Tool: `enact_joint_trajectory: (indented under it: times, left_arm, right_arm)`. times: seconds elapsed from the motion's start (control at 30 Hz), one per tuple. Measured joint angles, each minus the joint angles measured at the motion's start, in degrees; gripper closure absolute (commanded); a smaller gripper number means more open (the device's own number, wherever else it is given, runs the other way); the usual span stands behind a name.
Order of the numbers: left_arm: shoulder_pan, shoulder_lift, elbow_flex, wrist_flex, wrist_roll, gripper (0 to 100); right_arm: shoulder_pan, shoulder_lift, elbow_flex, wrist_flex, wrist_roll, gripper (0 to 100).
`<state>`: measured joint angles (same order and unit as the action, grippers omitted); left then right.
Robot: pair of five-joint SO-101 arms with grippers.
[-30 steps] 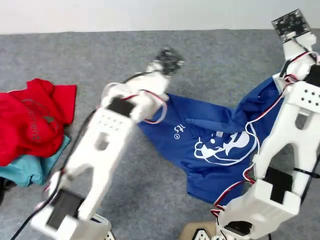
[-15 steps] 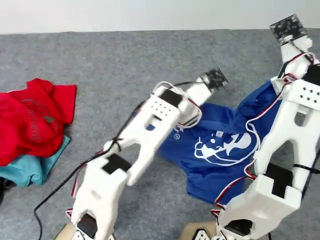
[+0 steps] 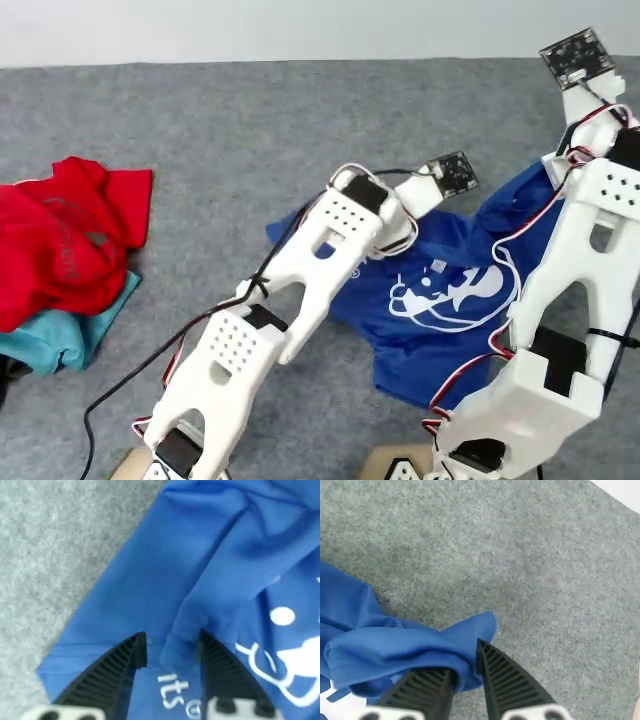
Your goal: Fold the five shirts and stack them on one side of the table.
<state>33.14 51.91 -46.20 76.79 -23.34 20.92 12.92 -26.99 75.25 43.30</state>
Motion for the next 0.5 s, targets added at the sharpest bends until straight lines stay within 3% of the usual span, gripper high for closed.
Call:
enact_joint_trajectory:
  times: [0.33, 0.5]
  left_arm:
    - [1.05, 0.00, -10.64, 12.84, -0.35, 83]
    - [2.64, 0.00, -9.85, 13.01, -0.35, 83]
  right_arm:
    - [0.00, 0.00, 0.00, 0.00, 0.00, 98.9]
    - [0.00, 0.00, 0.00, 0.00, 0.00, 98.9]
